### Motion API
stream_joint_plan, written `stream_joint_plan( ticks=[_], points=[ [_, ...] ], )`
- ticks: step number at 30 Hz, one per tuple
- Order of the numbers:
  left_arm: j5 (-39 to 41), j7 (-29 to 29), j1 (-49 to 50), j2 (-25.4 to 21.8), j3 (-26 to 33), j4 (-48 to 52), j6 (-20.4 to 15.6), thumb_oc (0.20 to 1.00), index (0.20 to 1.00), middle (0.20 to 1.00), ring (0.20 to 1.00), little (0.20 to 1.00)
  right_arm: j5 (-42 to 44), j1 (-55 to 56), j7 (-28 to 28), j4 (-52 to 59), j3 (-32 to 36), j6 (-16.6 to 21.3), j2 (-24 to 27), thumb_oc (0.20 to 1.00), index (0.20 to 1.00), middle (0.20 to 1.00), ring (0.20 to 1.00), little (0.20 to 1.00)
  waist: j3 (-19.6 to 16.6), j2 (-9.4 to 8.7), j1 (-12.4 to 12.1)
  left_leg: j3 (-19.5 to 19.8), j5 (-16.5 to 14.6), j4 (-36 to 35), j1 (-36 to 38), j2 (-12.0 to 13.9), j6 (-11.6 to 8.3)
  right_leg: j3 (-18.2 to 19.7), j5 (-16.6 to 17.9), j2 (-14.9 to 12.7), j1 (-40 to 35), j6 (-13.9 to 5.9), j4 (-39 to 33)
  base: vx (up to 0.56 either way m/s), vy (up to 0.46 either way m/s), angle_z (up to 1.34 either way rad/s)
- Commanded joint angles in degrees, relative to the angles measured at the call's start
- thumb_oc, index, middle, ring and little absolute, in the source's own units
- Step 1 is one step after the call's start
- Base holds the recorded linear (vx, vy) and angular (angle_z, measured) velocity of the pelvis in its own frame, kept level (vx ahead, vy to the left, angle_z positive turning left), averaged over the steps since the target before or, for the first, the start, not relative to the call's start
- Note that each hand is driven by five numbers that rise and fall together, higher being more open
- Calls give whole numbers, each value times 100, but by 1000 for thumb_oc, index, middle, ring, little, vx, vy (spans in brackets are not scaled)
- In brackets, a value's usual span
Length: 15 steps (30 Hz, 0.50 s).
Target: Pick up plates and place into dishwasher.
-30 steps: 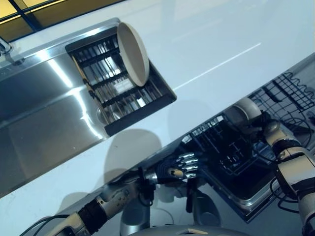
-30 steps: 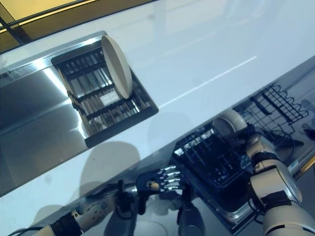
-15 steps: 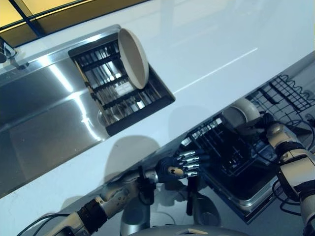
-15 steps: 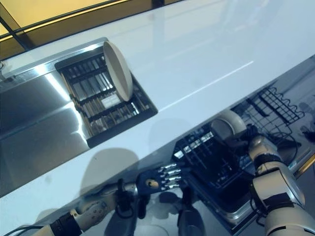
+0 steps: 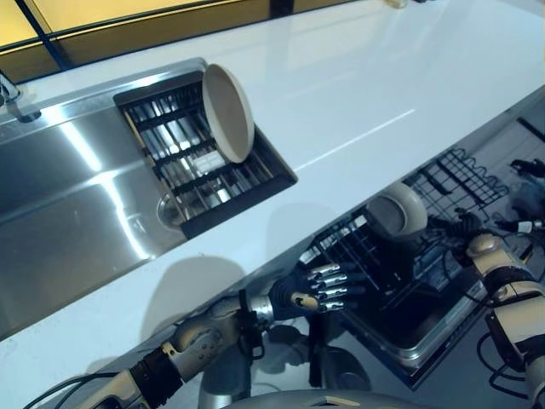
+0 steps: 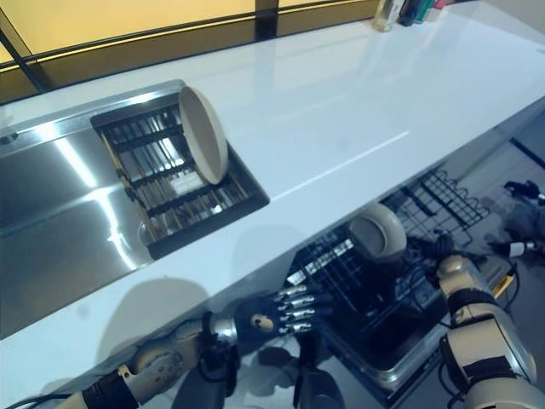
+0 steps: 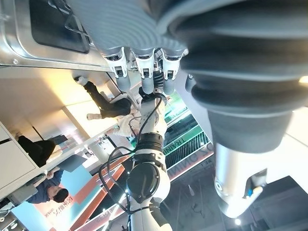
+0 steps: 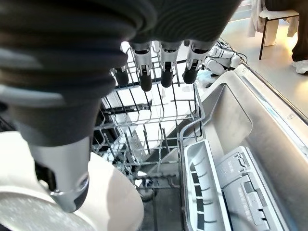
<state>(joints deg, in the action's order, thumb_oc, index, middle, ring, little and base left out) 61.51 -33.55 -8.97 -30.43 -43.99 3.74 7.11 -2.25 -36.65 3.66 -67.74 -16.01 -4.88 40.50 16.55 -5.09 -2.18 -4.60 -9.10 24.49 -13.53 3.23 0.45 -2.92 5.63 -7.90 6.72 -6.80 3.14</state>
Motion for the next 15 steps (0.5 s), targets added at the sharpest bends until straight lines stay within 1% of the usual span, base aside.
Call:
stream_joint_plan(
  ticks=[1,2,4,5,6,7,8,9,11,12,13,14,15],
  points=[
    [-73,-95,263,-42,424,418,-90,1000,1000,1000,1000,1000,586,63,222,288,172,319,551,1000,1000,1000,1000,1000,-299,233,65,-34,168,-467,36,203,35,219,-308,-161,-452,-284,330,0,0,0],
    [-88,-91,289,-32,451,414,-89,1000,1000,1000,1000,1000,906,127,231,362,288,444,547,1000,1000,1000,1000,1000,-317,227,87,-58,163,-473,60,217,38,224,-312,-154,-471,-283,326,0,0,0],
    [-122,-92,343,-14,486,405,-106,1000,1000,1000,1000,1000,1244,256,253,566,475,530,549,1000,1000,1000,1000,1000,-348,222,116,-85,160,-506,109,220,43,227,-316,-151,-506,-284,306,39,22,-3],
    [-144,-100,381,5,523,390,-118,1000,1000,1000,1000,1000,1512,376,254,713,628,613,537,1000,1000,1000,1000,1000,-375,218,143,-103,158,-529,142,220,47,230,-319,-148,-521,-282,299,50,37,-3],
    [-162,-131,426,15,580,368,-151,1000,1000,1000,1000,1000,1958,497,259,886,802,742,512,1000,1000,1000,1000,1000,-405,221,177,-128,159,-561,183,223,52,237,-323,-141,-533,-279,293,48,36,1],
    [-166,-138,447,23,596,361,-165,1000,1000,1000,1000,1000,2111,570,268,1004,896,767,495,1000,1000,1000,1000,1000,-420,223,191,-134,161,-587,213,222,51,243,-327,-139,-539,-280,294,67,53,4],
    [-178,-142,510,62,669,353,-187,1000,1000,1000,1000,1000,2644,744,334,1308,1133,920,415,1000,1000,1000,1000,1000,-480,227,244,-153,165,-658,283,213,54,262,-336,-127,-554,-274,286,78,64,2],
    [-192,-144,573,90,728,343,-230,1000,1000,1000,1000,1000,3016,931,367,1681,1355,993,300,1000,1000,1000,1000,1000,-534,230,299,-165,167,-728,347,194,62,292,-345,-118,-556,-269,282,86,77,-2],
    [-253,-201,670,149,824,273,-328,1000,1000,1000,1000,1000,3624,1241,432,2208,1689,1257,103,1000,1000,1000,1000,1000,-610,226,377,-186,160,-810,433,167,76,341,-367,-111,-542,-263,300,54,71,-11],
    [-271,-229,703,178,867,265,-342,1000,1000,1000,1000,1000,3761,1403,506,2450,1834,1389,3,1000,1000,1000,1000,1000,-640,230,404,-192,151,-844,475,154,92,359,-374,-108,-527,-258,310,27,87,-22],
    [-299,-310,748,232,927,219,-424,1000,1000,1000,1000,1000,4199,1623,503,2744,2037,1743,-145,1000,1000,1000,1000,1000,-684,245,469,-206,134,-896,542,135,112,386,-380,-96,-502,-250,322,14,82,-23],
    [-323,-333,767,275,948,202,-465,1000,1000,1000,1000,1000,4390,1794,543,3027,2199,1903,-298,1000,1000,1000,1000,1000,-709,250,508,-225,117,-922,588,127,126,400,-386,-92,-495,-244,334,16,96,-13],
    [-370,-331,796,345,977,214,-509,1000,1000,1000,1000,1000,4646,1988,548,3352,2396,2140,-501,1000,1000,1000,1000,1000,-743,268,574,-263,94,-957,665,123,144,420,-391,-85,-484,-235,350,18,77,-4]
  ],
)
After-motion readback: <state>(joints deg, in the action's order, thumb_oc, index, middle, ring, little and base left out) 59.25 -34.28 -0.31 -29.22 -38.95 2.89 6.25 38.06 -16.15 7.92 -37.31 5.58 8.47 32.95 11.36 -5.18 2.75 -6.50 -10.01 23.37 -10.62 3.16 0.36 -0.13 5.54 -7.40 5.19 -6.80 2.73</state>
